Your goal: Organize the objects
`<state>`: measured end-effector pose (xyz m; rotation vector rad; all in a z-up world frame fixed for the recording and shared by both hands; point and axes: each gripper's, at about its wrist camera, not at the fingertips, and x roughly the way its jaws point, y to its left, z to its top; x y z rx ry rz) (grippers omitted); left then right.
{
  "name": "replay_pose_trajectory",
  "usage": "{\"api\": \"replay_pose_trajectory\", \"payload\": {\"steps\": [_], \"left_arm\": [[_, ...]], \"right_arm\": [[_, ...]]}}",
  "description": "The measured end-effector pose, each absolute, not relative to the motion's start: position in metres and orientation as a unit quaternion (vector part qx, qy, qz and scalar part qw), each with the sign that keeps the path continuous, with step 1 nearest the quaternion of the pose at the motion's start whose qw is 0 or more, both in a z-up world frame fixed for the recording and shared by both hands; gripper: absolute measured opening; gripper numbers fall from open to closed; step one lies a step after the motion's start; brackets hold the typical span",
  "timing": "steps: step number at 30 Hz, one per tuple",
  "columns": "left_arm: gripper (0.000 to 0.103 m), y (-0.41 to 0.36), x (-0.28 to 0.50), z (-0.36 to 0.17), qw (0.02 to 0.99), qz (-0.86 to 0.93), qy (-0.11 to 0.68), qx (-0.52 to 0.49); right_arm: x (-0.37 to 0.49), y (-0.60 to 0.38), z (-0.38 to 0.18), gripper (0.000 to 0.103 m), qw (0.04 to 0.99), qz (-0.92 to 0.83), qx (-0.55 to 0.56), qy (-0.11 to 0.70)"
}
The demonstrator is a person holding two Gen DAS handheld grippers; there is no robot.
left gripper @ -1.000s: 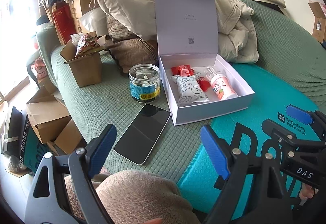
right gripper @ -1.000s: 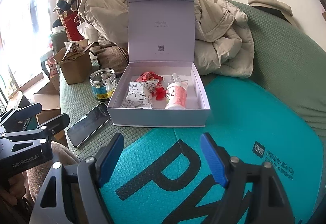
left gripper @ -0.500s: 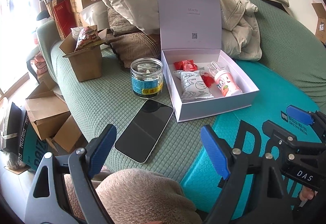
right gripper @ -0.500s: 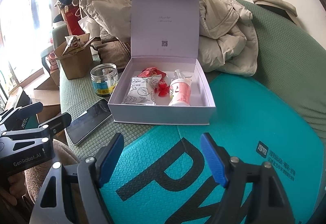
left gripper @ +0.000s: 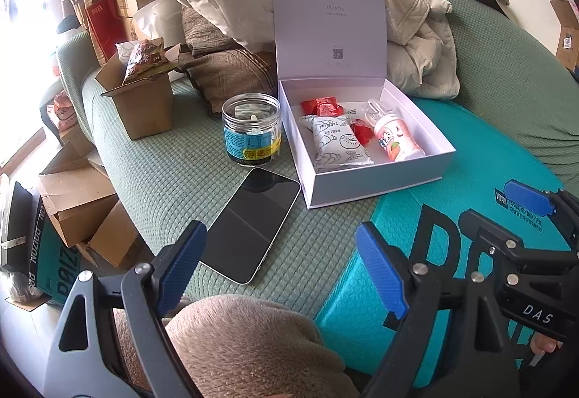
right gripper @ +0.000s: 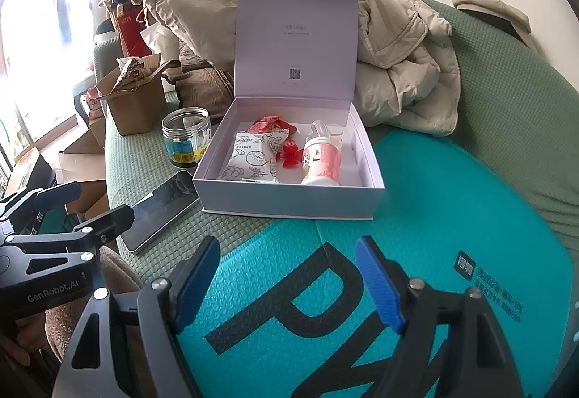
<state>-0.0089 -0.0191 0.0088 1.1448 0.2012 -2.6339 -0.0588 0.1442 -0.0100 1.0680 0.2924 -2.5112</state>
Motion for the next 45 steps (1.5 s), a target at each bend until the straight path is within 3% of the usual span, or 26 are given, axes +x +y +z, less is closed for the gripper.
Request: {"api": "replay_pose_trajectory", "payload": {"steps": [45], "left_arm": [[0.084,0.001,0.004,0.016,0.113,-0.909,0.045,0.398]], "right_arm": [[-0.045,0.154,-0.005,0.078,0.184,-0.899,0.382,0.111]]}}
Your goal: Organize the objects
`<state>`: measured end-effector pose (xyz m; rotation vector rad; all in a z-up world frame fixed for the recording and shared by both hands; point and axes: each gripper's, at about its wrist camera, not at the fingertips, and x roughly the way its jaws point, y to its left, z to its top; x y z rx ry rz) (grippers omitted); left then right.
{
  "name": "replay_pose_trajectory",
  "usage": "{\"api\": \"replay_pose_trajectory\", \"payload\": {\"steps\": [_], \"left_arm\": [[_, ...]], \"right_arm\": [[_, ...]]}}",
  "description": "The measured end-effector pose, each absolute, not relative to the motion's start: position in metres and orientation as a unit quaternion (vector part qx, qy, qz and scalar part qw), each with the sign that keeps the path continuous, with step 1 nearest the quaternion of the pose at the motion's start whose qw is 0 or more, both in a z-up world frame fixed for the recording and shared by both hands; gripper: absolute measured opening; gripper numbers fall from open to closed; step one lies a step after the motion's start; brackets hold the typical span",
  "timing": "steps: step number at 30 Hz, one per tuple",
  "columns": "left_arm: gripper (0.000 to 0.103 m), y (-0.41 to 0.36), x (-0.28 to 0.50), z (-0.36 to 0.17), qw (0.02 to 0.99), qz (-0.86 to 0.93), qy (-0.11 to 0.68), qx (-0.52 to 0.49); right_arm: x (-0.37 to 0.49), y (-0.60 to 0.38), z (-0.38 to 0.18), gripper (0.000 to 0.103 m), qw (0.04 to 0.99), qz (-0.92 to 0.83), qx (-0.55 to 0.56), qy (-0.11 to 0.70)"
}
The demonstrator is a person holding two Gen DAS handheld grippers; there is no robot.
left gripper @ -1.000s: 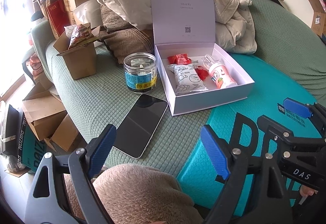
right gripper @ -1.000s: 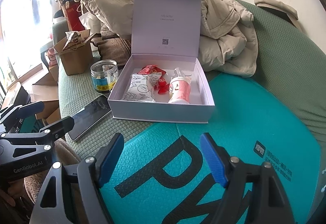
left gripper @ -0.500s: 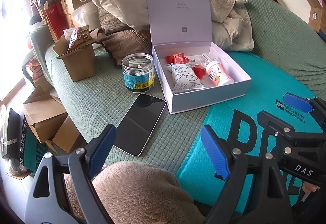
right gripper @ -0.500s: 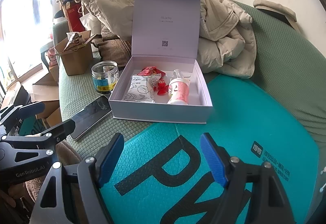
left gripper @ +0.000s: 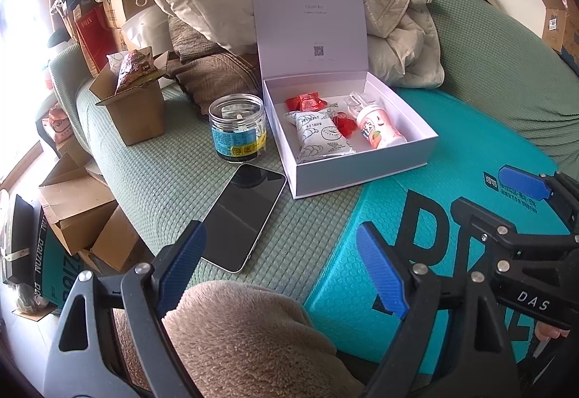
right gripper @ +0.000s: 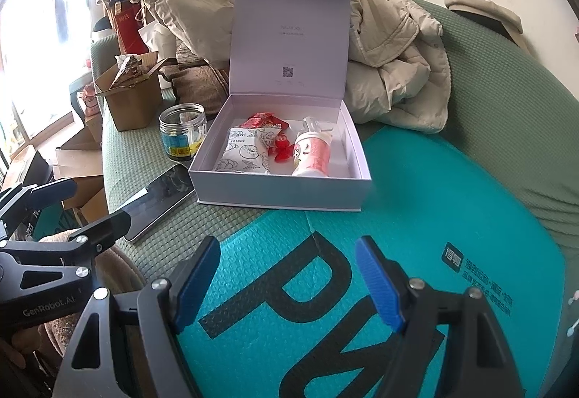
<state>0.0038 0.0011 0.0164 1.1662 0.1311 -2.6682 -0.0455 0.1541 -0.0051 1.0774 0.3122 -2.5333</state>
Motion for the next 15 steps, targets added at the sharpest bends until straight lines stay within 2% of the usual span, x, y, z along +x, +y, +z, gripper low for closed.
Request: {"api": "replay_pose_trajectory", "payload": {"steps": [15], "left_arm": [[0.084,0.022,0.001,0.013,0.077,-0.911,0.036,0.404]], "right_arm": [[-0.045,0.178,-0.008,0.078,0.172,-0.902,0.385,0.097]]}}
